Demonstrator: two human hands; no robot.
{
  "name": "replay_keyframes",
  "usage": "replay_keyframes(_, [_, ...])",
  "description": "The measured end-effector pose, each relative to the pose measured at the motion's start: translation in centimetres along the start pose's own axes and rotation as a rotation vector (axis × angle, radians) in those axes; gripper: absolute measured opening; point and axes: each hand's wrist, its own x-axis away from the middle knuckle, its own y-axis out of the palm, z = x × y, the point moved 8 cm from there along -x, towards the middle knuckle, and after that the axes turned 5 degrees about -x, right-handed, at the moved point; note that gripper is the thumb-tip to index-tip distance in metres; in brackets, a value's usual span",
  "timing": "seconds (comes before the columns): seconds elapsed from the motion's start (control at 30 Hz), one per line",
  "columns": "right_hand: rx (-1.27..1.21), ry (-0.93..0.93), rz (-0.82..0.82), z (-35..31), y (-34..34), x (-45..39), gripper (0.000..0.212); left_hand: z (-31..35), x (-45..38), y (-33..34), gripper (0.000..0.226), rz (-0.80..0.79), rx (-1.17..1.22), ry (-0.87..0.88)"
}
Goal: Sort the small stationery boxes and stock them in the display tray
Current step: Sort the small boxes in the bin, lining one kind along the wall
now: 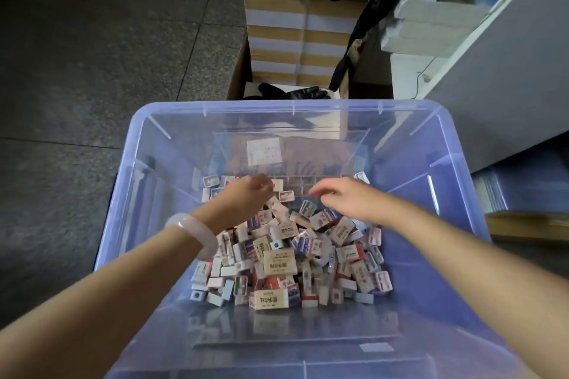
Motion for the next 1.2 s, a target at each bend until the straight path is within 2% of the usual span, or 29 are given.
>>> replay_keyframes(0.03, [-0.074, 0.01, 0.117, 0.3, -0.7, -1.1, 0.036, -0.6, -0.9, -0.8, 0.032, 0.129, 0.025, -0.059])
replay_keyframes(0.1, [-0.15, 0.063, 0.197, 1.4, 0.0, -3.4, 0.04, -2.4, -2.2, -0.6, 0.035, 0.253, 0.016, -0.187])
replay_keyframes(0.2, [-0.248, 0.14, 0.146, 2.4, 3.2, -6.4, 0.05, -5.6, -3.6, 2.3, 0.045, 0.222, -0.183, -0.273])
replay_keyframes(0.27, [-0.299, 0.139, 0.135, 2.0, 4.8, -7.8, 0.057, -6.9, -3.9, 3.4, 0.052, 0.217, -0.25, -0.259])
replay_keyframes(0.37, [-0.242, 0.17, 0.116, 1.3, 6.2, -9.5, 0.067, -7.3, -4.1, 2.7, 0.048, 0.223, -0.183, -0.218])
replay_keyframes(0.43, [-0.205, 0.218, 0.08, 1.4, 6.7, -9.9, 0.062, -7.0, -4.3, 2.0, 0.042, 0.21, -0.161, -0.206])
replay_keyframes(0.5, [-0.197, 0.228, 0.005, 1.0, 7.1, -9.6, 0.045, -6.7, -4.6, 1.7, 0.041, 0.183, -0.329, -0.174])
replay_keyframes(0.57, [-0.178, 0.214, -0.05, 0.6, 7.5, -9.0, 0.041, -6.7, -4.9, 1.3, 0.042, 0.145, -0.381, -0.149])
replay_keyframes(0.7, [-0.165, 0.149, -0.087, -0.4, 7.2, -8.5, 0.049, -6.9, -5.3, 0.8, 0.043, 0.024, -0.125, -0.152])
replay_keyframes(0.77, [-0.163, 0.144, -0.169, -0.7, 7.1, -8.7, 0.048, -7.0, -5.2, 1.6, 0.046, -0.054, -0.018, -0.195])
replay_keyframes(0.93, [-0.126, 0.189, -0.298, 0.1, 7.9, -8.7, 0.037, -6.8, -4.9, 1.8, 0.047, -0.116, -0.009, -0.27])
replay_keyframes(1.0, [-0.096, 0.178, -0.311, 0.4, 8.8, -8.5, 0.047, -6.2, -4.6, 2.1, 0.051, -0.142, -0.081, -0.256])
replay_keyframes(1.07, [-0.079, 0.15, -0.306, 0.4, 9.5, -8.1, 0.054, -6.1, -4.4, 2.7, 0.05, -0.166, -0.031, -0.254])
replay_keyframes(1.2, [-0.08, 0.063, -0.317, -1.1, 8.8, -6.9, 0.048, -5.6, -3.4, 2.6, 0.05, -0.232, 0.088, -0.296])
